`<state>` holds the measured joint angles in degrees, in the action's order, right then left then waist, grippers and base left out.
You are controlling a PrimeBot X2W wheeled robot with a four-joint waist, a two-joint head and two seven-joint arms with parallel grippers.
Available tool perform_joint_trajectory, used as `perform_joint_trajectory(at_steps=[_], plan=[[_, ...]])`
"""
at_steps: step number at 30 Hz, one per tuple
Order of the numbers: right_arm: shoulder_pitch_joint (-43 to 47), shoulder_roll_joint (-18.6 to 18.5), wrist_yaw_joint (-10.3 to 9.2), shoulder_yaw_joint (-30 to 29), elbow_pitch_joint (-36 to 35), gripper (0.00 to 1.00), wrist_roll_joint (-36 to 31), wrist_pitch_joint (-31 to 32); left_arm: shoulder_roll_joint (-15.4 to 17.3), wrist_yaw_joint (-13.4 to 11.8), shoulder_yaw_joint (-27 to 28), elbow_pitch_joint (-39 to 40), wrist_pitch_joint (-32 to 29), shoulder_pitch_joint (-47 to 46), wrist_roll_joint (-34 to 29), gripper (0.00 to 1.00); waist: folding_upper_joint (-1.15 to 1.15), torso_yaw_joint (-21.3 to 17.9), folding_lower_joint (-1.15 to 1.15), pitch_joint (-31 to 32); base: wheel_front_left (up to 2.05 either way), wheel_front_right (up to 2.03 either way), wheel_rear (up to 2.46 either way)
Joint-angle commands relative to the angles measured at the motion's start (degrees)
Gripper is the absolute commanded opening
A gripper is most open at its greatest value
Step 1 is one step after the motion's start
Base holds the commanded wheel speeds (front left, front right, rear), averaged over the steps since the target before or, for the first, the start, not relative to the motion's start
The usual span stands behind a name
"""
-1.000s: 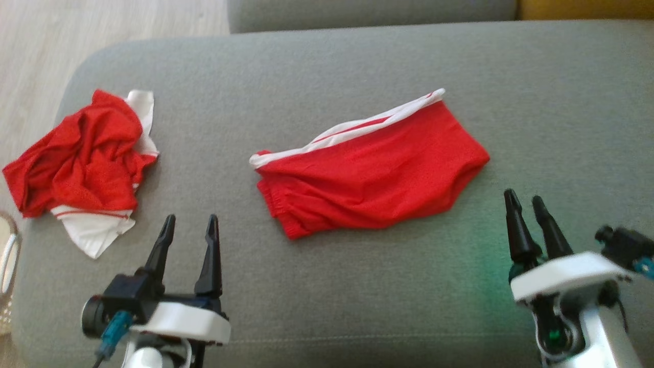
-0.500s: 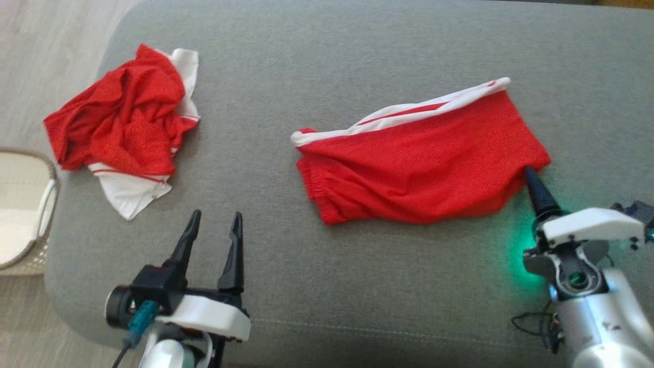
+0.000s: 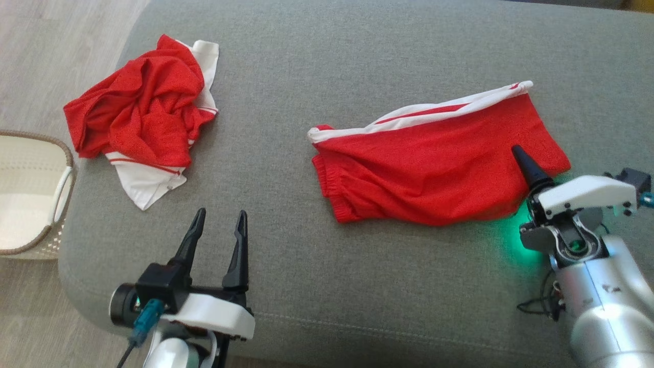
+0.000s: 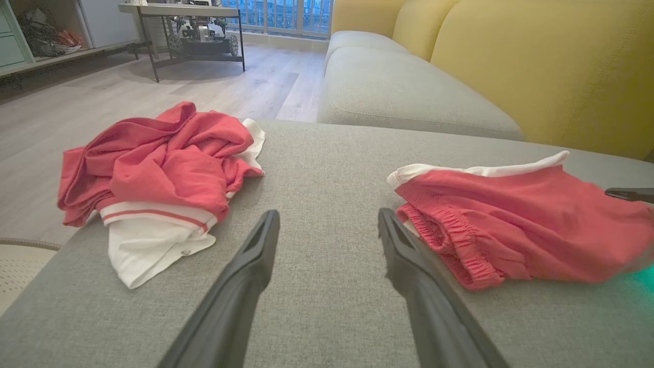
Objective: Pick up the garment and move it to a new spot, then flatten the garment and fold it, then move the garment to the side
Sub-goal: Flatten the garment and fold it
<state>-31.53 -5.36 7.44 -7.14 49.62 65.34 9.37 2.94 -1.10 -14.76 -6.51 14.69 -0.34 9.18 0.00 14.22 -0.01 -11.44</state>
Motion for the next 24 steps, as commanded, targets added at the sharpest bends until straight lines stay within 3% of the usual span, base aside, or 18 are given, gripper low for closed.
perform_joint_trajectory(at_steps=[1,10,11,12,24], plan=[[-1.57,2.48,0.05,2.61,1.25,1.00,-0.23,1.14,-0.06,-0.40,1.50,2.00,0.30,-2.32,0.45,1.00,0.00,0.05,0.01,-0.20,0.00,0.00,0.00],[-9.45,1.92,0.05,2.46,11.74,0.98,-4.05,1.19,-0.06,-0.78,0.14,2.87,0.30,-4.04,1.68,1.00,0.00,0.83,0.01,-1.68,0.00,0.00,0.00],[-9.94,1.92,0.05,2.62,11.88,0.23,-4.33,0.90,-0.06,-0.82,0.02,2.87,0.30,-4.18,1.78,1.00,0.00,0.94,0.01,-1.70,0.00,0.00,0.00],[-10.23,1.91,0.05,2.56,12.11,0.00,-4.40,0.53,-0.06,-0.87,-0.10,2.83,0.30,-4.29,1.84,1.00,0.00,1.03,0.01,-1.68,0.00,0.00,0.00],[-6.45,1.78,0.05,-0.65,9.64,0.00,-3.27,-12.05,-0.06,-1.38,0.27,2.36,0.30,-2.93,2.62,1.00,0.00,-0.83,0.01,1.77,0.00,0.00,0.00]])
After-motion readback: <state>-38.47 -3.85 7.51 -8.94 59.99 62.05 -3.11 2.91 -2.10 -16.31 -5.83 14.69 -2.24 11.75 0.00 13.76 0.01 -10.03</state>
